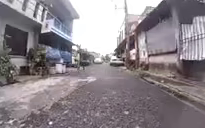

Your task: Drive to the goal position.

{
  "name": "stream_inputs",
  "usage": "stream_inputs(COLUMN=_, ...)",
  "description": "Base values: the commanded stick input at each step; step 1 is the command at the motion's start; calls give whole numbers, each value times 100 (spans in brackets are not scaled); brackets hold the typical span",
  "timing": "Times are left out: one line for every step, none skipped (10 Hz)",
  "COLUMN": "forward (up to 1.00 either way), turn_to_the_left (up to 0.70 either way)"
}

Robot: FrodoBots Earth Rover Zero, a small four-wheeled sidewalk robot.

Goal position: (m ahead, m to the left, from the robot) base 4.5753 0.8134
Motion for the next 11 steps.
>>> stream_inputs(forward=100, turn_to_the_left=0)
stream_inputs(forward=100, turn_to_the_left=0)
stream_inputs(forward=100, turn_to_the_left=0)
stream_inputs(forward=100, turn_to_the_left=0)
stream_inputs(forward=100, turn_to_the_left=0)
stream_inputs(forward=100, turn_to_the_left=0)
stream_inputs(forward=100, turn_to_the_left=0)
stream_inputs(forward=100, turn_to_the_left=0)
stream_inputs(forward=100, turn_to_the_left=0)
stream_inputs(forward=100, turn_to_the_left=0)
stream_inputs(forward=100, turn_to_the_left=0)
